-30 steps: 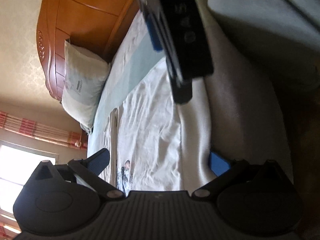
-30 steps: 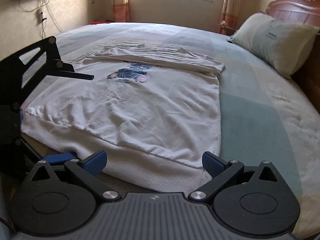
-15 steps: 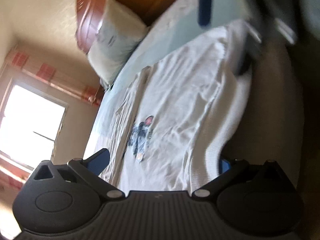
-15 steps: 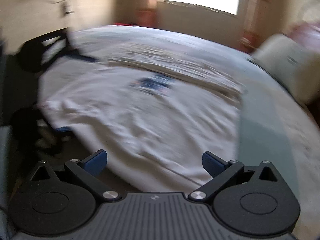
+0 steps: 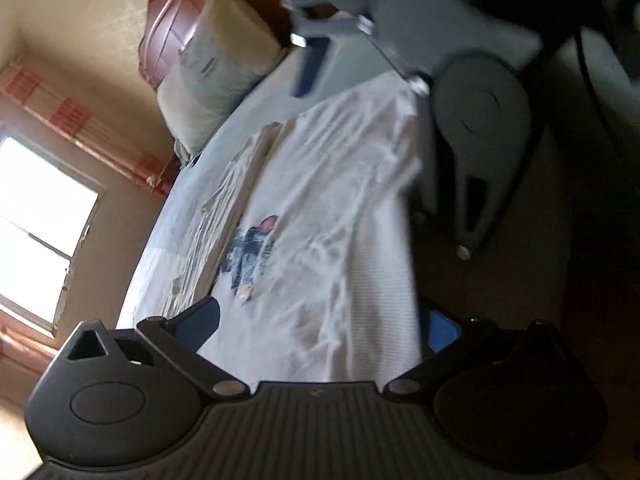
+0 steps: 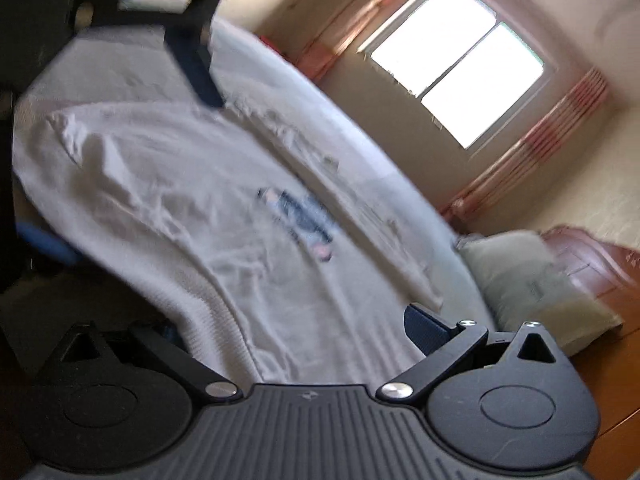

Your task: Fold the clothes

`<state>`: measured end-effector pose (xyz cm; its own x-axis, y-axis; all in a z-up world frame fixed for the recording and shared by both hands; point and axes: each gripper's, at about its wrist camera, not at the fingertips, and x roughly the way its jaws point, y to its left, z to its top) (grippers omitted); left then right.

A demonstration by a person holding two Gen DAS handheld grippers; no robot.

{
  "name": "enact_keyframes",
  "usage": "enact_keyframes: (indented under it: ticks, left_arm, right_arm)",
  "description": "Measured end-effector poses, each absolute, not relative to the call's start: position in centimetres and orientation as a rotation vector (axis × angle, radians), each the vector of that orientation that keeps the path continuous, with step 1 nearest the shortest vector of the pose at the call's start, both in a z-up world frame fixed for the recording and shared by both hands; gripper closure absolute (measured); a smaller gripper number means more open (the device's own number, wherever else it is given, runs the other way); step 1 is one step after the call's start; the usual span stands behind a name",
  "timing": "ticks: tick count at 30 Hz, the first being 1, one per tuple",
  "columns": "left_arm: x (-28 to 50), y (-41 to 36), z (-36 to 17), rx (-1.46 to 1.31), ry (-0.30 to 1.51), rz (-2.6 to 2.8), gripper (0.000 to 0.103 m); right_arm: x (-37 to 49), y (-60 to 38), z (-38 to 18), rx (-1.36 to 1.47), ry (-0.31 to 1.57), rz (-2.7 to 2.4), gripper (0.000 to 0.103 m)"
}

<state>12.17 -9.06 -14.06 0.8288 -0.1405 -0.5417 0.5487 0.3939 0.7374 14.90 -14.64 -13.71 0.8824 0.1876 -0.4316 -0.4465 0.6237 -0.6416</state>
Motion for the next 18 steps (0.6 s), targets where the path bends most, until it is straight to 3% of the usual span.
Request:
enact_keyframes:
  ticks: [8,18]
  left_arm:
    - [13.3,-11.2,-15.2,1.055,0.373,-0.389,0.0]
    - [12.7,-7.7,-16.3,1.103,0.362,-0.221,0.0]
  right_arm:
    - [15.5,-15.6,-13.5,-0.803,0.354,0.388,0.0]
    - [16.4,-18.7,-16.1,-0.872,0.364,0.293,0.0]
